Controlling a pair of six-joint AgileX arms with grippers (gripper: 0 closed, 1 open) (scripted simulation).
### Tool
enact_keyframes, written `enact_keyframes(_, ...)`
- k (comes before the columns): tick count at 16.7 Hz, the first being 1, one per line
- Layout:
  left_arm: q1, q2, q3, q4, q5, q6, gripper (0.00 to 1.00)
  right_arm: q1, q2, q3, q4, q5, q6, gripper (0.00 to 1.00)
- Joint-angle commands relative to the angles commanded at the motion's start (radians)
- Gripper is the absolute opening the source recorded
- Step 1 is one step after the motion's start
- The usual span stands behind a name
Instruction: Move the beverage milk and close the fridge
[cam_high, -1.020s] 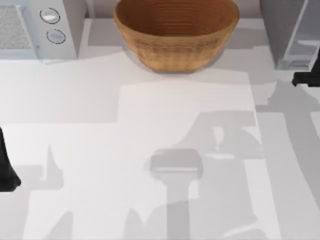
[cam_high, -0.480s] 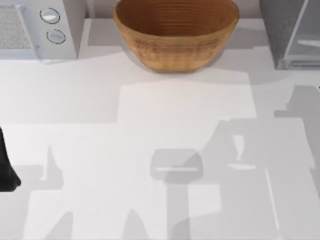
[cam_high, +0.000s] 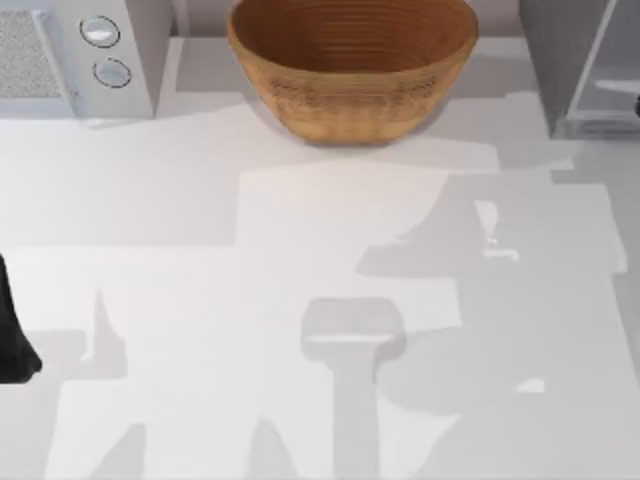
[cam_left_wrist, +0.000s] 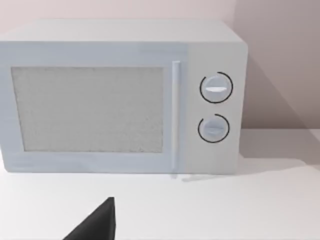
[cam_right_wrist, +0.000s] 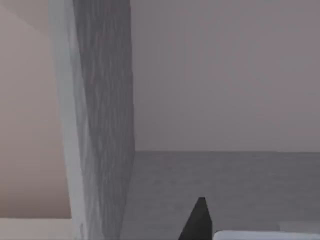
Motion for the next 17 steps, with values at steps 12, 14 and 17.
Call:
enact_keyframes(12,0.0,0.0,0.0,0.0,0.0,0.0,1.0,-0.149,0.526,0.565,-0.055,-0.165,-0.004,0.0)
enact_keyframes(14,0.0,0.0,0.0,0.0,0.0,0.0,1.0,-0.149,0.526,0.565,-0.055,-0.165,-0.004,0.0)
enact_keyframes(17,0.0,0.0,0.0,0.0,0.0,0.0,1.0,-0.147,0.524,0.563,-0.054,-0.165,-0.003,0.0)
